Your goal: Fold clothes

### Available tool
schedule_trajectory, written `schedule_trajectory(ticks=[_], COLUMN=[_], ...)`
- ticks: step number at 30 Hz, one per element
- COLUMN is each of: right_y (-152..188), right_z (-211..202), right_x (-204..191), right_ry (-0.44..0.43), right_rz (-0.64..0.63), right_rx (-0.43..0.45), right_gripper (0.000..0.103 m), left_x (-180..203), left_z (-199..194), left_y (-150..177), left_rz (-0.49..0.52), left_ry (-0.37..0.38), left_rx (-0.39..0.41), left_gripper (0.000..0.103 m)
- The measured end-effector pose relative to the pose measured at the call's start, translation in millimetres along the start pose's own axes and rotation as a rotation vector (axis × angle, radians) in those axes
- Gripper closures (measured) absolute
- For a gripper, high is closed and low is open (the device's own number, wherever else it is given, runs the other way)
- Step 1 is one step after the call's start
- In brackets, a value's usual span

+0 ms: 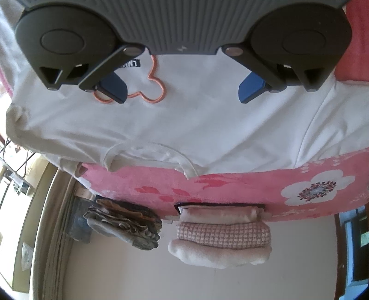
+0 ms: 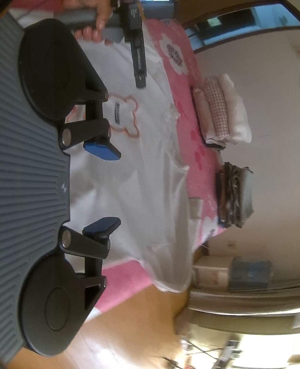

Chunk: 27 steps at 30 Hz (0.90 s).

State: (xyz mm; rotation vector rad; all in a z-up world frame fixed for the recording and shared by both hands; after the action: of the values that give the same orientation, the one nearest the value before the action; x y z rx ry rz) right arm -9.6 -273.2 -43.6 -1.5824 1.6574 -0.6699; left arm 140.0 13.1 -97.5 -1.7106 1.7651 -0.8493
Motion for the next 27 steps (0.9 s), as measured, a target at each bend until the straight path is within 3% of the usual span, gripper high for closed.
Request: schedule_trajectory(ticks=[12, 15, 18, 27], right_y=[-50.3, -70.2, -84.4, -129.4], right_z=[51.0, 81.9, 124.7, 244.3], right_x=[61.4, 77.6, 80.6, 53.3], right_ry=[0.066, 0.053, 0.025, 0.008], right_rz=[-0.064, -0.041, -0.054, -0.279], right_rx=[0.139, 0.11, 0.03, -0.057], right_gripper=[0.041, 0.04, 0.037, 0.033], left_x=[-0.6, -4.8, -6.1, -6.2], left_z=[27.9, 39.4, 41.4, 46.0], left_y=[19.6, 25.2, 30.9, 32.6], left_rz=[0.041, 0.035, 0.056, 0.074], left_ry=[-0.054, -0.063, -0.069, -0.071], left_rx=[-0.051, -0.084, -0.054, -0.03], left_gripper=[0.0, 0.0, 0.0, 0.0])
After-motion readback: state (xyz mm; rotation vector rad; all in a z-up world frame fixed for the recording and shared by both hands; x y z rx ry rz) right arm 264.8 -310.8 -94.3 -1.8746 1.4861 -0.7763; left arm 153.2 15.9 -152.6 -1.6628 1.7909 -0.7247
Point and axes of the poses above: each gripper's, at about its wrist camera, not at the fingertips, and z roughly the way its jaws point, x to its right, y to its underside, the point moved 1 cm from there along z, roughly the way its jaws point, and after that the axes turned 4 degrees about -y, right-handed, at the moved point
